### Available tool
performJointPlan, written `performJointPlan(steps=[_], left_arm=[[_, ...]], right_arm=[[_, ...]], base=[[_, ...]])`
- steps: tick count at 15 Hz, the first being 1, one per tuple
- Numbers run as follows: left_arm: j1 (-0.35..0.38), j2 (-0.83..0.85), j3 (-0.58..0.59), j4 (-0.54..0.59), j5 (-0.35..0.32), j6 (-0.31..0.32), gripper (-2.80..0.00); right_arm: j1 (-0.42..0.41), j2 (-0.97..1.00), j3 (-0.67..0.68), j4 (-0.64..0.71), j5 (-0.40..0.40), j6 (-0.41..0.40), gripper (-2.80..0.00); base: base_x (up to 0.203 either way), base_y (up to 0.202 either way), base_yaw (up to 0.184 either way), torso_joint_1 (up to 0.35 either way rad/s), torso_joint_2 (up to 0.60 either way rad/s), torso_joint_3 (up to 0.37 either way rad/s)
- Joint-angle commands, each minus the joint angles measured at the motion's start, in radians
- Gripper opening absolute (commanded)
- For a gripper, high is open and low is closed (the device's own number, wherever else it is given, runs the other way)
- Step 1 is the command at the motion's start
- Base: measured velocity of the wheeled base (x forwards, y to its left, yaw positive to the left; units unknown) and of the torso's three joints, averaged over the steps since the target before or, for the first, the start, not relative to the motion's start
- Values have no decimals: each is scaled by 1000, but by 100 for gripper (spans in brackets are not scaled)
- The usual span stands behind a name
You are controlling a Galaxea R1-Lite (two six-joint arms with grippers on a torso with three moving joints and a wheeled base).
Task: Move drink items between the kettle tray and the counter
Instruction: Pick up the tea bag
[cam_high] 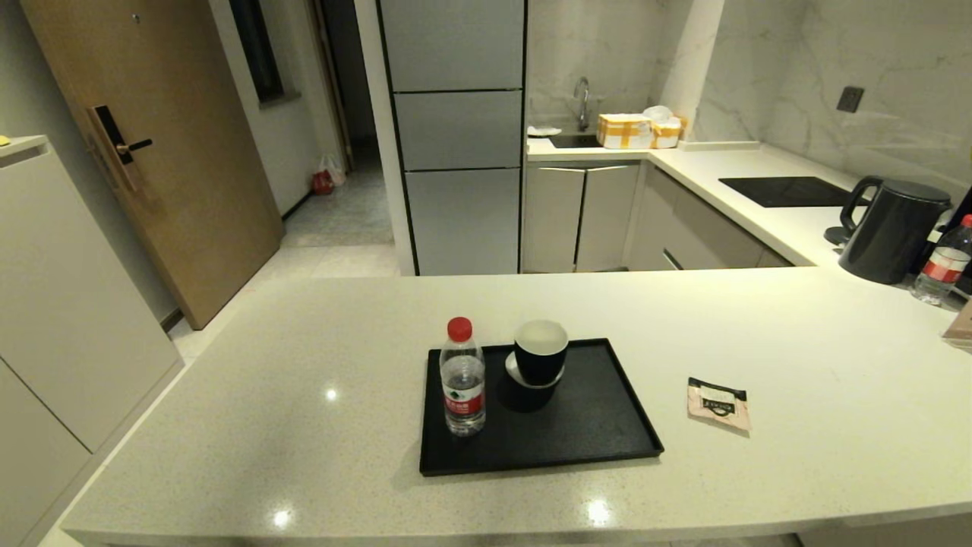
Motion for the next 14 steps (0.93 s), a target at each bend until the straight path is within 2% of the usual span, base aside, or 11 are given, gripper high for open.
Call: performJointPlan(steps=[1, 4, 10, 14], left_arm=[[0, -1, 1, 0, 0, 1, -280], [0, -1, 1, 0, 0, 1, -280], [0, -1, 0, 0, 0, 1, -280], [0, -1, 0, 0, 0, 0, -280]], right_arm=[[0, 240, -59, 86, 8, 33, -280], [0, 506, -71, 27, 30, 92, -280], [-1, 1056, -111, -303, 44, 147, -280], [-25, 1353, -216, -446, 47, 190, -280]], base=[[0, 0, 0, 0, 0, 0], [0, 0, 0, 0, 0, 0], [0, 0, 0, 0, 0, 0], [0, 0, 0, 0, 0, 0]])
